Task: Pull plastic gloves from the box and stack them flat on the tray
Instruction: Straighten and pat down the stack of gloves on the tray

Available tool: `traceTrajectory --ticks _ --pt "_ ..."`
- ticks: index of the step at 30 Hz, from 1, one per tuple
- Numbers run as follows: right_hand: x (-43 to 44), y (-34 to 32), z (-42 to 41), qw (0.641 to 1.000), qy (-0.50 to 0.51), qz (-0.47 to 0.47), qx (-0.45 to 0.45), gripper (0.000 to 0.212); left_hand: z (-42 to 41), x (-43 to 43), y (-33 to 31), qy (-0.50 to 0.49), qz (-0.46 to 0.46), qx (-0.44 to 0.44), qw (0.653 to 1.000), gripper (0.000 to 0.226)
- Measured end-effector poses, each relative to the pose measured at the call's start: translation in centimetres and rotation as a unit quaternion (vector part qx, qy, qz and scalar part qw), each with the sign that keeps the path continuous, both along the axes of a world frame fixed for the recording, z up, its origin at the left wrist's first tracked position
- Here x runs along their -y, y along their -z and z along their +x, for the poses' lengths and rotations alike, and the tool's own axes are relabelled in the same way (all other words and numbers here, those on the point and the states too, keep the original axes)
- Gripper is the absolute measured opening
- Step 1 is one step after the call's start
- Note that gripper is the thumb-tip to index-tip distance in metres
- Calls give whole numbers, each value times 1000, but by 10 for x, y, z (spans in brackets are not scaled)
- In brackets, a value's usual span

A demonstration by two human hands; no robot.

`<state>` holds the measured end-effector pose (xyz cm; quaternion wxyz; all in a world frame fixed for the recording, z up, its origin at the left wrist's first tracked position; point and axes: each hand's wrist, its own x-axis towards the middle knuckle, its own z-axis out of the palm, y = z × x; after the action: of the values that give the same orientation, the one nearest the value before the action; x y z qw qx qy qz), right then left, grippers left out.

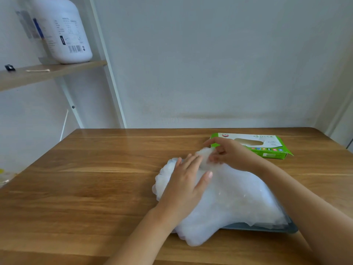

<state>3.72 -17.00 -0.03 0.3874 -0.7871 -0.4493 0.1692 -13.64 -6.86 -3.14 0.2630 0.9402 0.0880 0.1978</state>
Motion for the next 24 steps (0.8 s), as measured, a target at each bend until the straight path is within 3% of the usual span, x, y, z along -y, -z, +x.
traceTrajectory --ticks 2,5,8,10,12,14,17,24 --pt "-1 0 -1 999 -25 -20 3 37 -1 -5 -3 16 10 29 999 54" --pt "-4 4 -1 999 -17 -17 27 39 -1 -4 3 58 49 -58 995 64" --pt "-4 5 -1 983 132 85 99 29 -2 -4 10 51 70 -205 975 78" --pt "1 4 -11 950 226 155 149 24 -4 -4 11 42 80 -239 967 83" --pt "10 6 -31 945 193 161 207 25 -4 -3 12 41 83 -248 964 86" --pt "18 16 -56 964 68 112 230 26 -2 -2 11 40 88 -253 963 89" --pt "31 32 -76 983 -70 -31 167 45 -1 -1 11 42 101 -263 958 88" --pt "47 42 -61 952 -82 -214 202 72 -1 1 11 24 104 -285 953 99"
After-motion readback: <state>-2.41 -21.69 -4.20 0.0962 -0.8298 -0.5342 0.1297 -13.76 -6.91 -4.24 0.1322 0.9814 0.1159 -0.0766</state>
